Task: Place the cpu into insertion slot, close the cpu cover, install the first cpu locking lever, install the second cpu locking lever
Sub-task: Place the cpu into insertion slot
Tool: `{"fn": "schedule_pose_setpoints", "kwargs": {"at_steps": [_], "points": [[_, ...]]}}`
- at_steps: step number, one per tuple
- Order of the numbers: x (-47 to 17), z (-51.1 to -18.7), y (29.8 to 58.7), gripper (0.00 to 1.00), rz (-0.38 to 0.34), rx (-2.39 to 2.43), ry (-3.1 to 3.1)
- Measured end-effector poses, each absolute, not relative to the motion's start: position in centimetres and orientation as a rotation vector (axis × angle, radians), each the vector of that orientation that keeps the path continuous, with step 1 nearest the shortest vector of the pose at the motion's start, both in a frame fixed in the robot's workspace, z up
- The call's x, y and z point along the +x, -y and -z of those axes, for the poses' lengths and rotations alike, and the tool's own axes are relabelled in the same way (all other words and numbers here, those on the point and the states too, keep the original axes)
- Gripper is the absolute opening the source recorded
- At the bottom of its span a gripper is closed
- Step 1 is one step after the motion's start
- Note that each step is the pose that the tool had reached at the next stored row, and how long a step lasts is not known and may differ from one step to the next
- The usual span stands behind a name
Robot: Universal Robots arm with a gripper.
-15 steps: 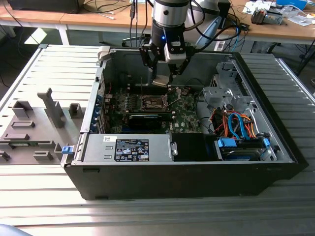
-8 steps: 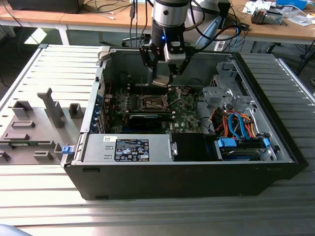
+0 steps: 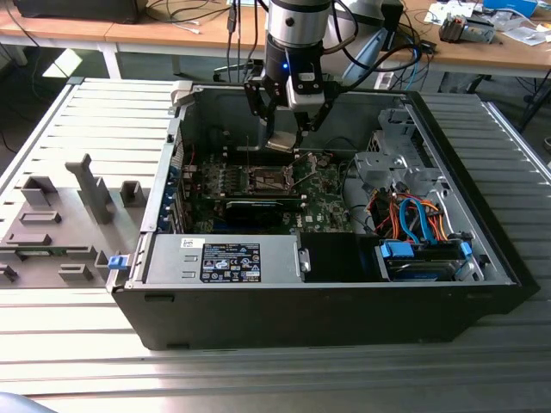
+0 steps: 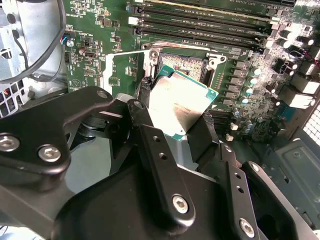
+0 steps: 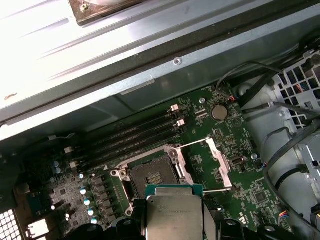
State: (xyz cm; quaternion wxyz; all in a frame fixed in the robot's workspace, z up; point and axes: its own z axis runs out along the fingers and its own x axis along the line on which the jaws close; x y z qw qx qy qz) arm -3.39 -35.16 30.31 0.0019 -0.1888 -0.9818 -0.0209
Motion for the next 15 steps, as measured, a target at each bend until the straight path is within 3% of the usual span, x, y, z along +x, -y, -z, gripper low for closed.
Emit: {"fn": "schedule_pose_setpoints", "kwargs": {"at_steps": [15], "points": [[-3.39, -30.31, 35.16, 0.54, 0.066, -0.614, 3.077]]}}
